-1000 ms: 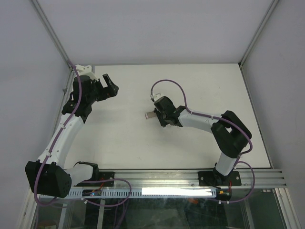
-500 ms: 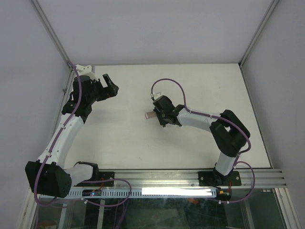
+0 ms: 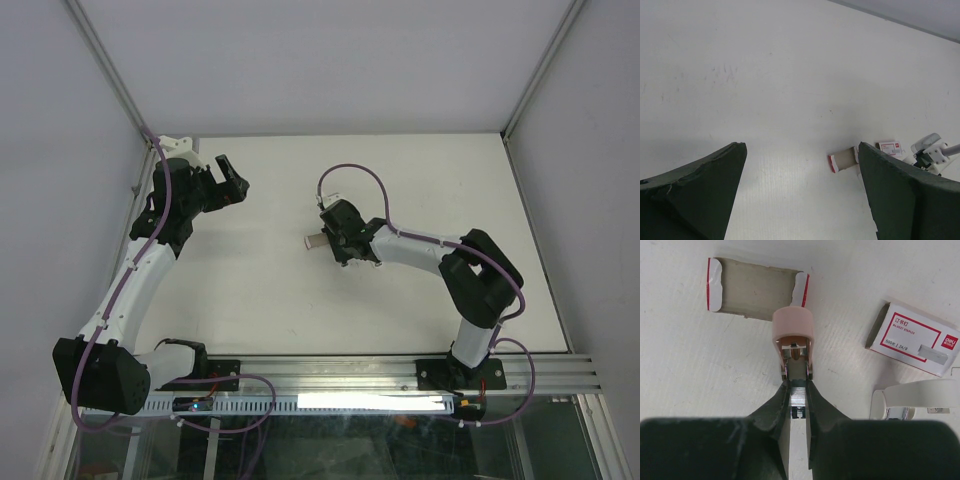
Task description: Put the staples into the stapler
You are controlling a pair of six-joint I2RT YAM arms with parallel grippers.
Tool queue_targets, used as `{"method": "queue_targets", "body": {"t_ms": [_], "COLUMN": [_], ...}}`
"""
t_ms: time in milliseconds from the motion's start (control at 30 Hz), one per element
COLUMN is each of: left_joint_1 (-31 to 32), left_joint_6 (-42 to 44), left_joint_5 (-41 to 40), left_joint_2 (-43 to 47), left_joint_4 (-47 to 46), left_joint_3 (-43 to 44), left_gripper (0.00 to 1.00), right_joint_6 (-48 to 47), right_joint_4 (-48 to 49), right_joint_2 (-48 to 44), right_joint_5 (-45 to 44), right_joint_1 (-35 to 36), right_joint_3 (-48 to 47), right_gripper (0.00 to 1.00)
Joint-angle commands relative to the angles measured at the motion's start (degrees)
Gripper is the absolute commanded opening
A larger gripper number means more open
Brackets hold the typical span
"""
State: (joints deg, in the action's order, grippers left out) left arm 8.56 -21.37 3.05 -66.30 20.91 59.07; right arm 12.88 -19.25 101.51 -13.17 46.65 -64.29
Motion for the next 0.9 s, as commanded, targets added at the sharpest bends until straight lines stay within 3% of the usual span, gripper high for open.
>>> {"method": "queue_targets", "body": {"t_ms": [0, 867], "left_joint_1": [-0.06, -0.07], "left_joint_6": [1.26, 1.24], "left_joint_5": [0.51, 0.98], "left_joint_2": [1.54, 1.72], "left_joint_4": [-2.98, -3.09], "left_joint_3": [-0.18, -0.41], "left_gripper": [0.99, 0.99], "right_joint_6": [1.31, 1.95], "right_joint_4": [0.26, -0.88], "right_joint_2": [0.26, 0.06], "right_joint_5": [-1.09, -1.07], "right_joint_1": [0.01, -0.03], "right_joint_3": [-2.04, -3.03], "right_gripper": [0.12, 0.26]}}
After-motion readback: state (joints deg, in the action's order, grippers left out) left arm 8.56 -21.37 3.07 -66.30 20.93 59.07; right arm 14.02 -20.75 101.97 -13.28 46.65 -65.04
